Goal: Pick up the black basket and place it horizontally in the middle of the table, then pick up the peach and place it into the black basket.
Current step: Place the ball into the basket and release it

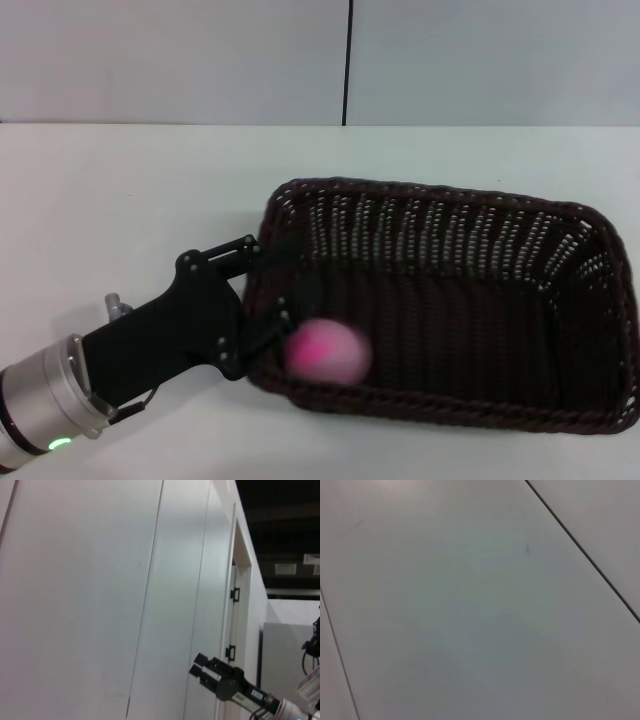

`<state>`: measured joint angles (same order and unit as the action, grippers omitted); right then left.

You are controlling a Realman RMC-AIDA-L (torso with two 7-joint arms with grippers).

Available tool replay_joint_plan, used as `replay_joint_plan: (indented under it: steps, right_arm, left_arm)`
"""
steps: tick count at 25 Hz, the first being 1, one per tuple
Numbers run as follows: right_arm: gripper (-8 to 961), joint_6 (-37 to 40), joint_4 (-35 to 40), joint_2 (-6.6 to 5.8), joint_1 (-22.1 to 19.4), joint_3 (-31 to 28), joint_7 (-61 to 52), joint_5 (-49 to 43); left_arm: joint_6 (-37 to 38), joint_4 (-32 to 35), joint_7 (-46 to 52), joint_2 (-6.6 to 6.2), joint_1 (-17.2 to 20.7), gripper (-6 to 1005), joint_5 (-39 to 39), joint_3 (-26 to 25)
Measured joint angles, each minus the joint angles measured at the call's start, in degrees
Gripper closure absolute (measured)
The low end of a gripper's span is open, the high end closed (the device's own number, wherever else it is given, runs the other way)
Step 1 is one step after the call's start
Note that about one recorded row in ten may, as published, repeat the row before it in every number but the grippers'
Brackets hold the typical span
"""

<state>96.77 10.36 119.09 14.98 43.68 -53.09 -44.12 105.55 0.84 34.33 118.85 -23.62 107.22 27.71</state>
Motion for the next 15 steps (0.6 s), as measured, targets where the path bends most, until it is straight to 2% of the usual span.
replay_joint_plan:
  steps: [4, 8, 11, 15]
  right_arm:
    - [440, 0.01, -0.07, 0.00, -0.12, 0.07, 0.00, -0.02]
    - [441, 0.43, -0.08, 0.00, -0.44, -0.20, 0.15, -0.21]
    - [441, 0.54, -0.08, 0.00, -0.77, -0.31, 0.87, -0.20]
    - [441, 0.71, -0.42, 0.00, -1.62, -1.54, 4.69, -0.15]
  left_arm:
    - [-1.15, -0.62, -0.42, -0.03, 0.20, 588, 0.00, 0.06]
    - [-1.89, -0.08, -0.63, -0.34, 2.01, 503, -0.58, -3.29]
    - [-3.51, 0.99, -2.72, -0.51, 5.35, 440, -0.77, -11.57]
    - [-5.88, 0.97, -8.15, -0.54, 10.06, 253, -1.24, -26.07]
